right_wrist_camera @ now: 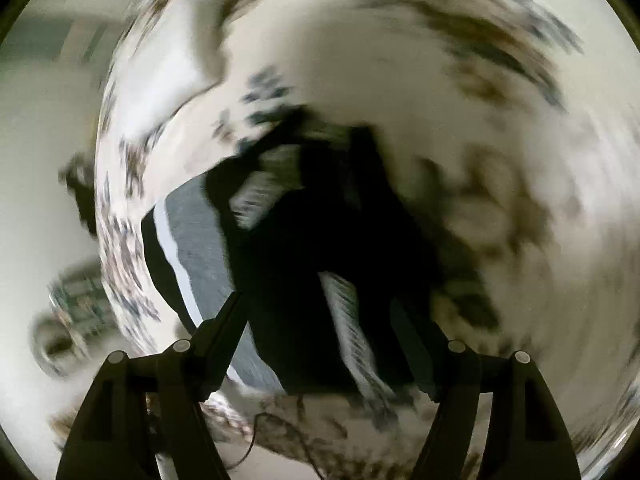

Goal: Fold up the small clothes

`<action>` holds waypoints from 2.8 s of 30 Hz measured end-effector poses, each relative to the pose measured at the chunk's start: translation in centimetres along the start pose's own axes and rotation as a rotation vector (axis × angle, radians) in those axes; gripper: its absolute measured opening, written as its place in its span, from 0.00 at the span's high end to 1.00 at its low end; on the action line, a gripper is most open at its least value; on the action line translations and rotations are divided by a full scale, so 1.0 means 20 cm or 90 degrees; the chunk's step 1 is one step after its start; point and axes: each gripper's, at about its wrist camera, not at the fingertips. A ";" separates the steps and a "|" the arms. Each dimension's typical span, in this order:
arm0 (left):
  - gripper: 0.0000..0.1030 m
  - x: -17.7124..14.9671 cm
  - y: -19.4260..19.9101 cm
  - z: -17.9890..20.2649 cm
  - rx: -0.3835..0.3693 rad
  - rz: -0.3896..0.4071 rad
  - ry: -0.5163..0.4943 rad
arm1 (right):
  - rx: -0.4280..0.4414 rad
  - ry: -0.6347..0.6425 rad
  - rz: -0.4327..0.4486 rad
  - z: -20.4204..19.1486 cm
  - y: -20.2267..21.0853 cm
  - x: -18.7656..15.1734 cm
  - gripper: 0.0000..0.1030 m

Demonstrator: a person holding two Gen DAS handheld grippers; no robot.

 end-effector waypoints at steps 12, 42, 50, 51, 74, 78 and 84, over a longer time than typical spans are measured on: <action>0.00 -0.02 -0.24 -0.03 0.037 -0.016 -0.002 | -0.328 -0.016 0.082 0.34 0.04 0.31 0.27; 0.00 0.23 0.22 0.23 -0.057 0.060 -0.005 | 0.038 -0.116 -0.085 0.47 -0.12 0.00 0.43; 0.34 0.04 -0.12 0.08 -0.352 -0.055 0.265 | 0.225 -0.258 -0.155 0.66 -0.36 -0.34 0.44; 0.59 0.03 -0.16 0.08 -0.368 -0.063 0.286 | 0.227 -0.262 -0.144 0.66 -0.36 -0.36 0.62; 0.34 0.40 0.20 0.19 -0.284 0.065 0.127 | 0.128 0.049 0.056 0.20 -0.07 0.32 0.37; 0.34 0.55 0.19 0.31 -0.275 0.088 0.086 | 0.191 0.010 0.093 0.13 -0.05 0.48 0.96; 0.34 0.66 0.14 0.42 -0.266 0.097 0.036 | 0.183 -0.180 0.114 0.40 -0.09 0.51 0.96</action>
Point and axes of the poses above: each gripper's, at about its wrist camera, not at the fingertips, and y roughly against the way its jaws point, z to its right, x to its top, and after that the axes turned 1 degree about -y, right-handed
